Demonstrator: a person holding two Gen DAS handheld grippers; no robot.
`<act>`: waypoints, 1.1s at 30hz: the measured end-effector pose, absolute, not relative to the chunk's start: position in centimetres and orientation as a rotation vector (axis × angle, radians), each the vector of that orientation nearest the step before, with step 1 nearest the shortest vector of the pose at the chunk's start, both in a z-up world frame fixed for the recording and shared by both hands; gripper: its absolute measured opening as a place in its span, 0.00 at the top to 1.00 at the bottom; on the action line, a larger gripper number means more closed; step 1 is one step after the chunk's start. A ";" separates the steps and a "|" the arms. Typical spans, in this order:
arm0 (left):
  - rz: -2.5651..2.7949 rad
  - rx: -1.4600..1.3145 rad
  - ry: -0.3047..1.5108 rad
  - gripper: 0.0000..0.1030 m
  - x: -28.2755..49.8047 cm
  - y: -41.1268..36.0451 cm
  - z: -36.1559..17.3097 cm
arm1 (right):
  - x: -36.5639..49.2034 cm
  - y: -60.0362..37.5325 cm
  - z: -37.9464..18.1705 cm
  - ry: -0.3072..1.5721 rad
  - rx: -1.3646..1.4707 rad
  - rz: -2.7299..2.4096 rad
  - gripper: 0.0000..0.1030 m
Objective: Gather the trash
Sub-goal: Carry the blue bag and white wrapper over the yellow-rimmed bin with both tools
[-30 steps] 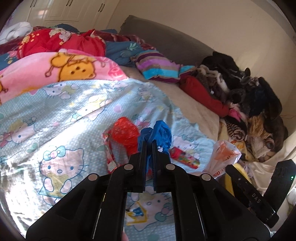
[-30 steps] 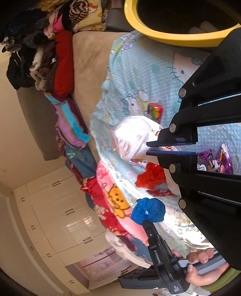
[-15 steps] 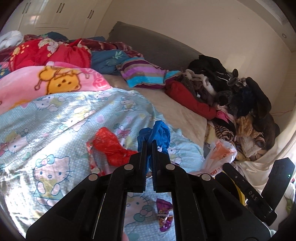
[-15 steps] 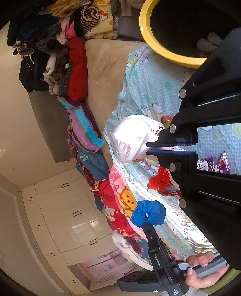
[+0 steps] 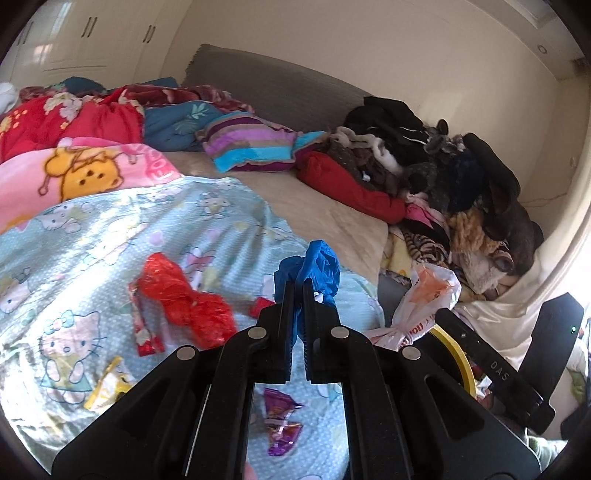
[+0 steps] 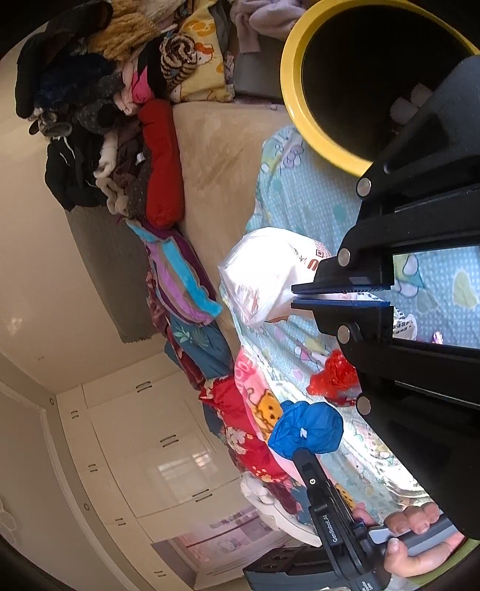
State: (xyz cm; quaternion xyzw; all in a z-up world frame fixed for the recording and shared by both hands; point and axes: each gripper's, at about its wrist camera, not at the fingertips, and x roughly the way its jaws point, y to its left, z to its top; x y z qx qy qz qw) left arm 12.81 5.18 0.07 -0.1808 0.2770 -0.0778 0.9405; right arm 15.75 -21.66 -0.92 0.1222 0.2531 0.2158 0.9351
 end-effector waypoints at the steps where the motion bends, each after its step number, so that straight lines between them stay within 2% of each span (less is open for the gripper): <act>1: -0.165 -0.361 0.567 0.99 12.8 4.7 0.2 | 15.7 -21.9 -0.9 0.518 0.249 0.435 0.97; 33: -0.366 -0.226 0.602 0.99 12.8 -6.7 0.5 | 14.2 -32.2 -0.5 0.469 0.318 0.281 0.97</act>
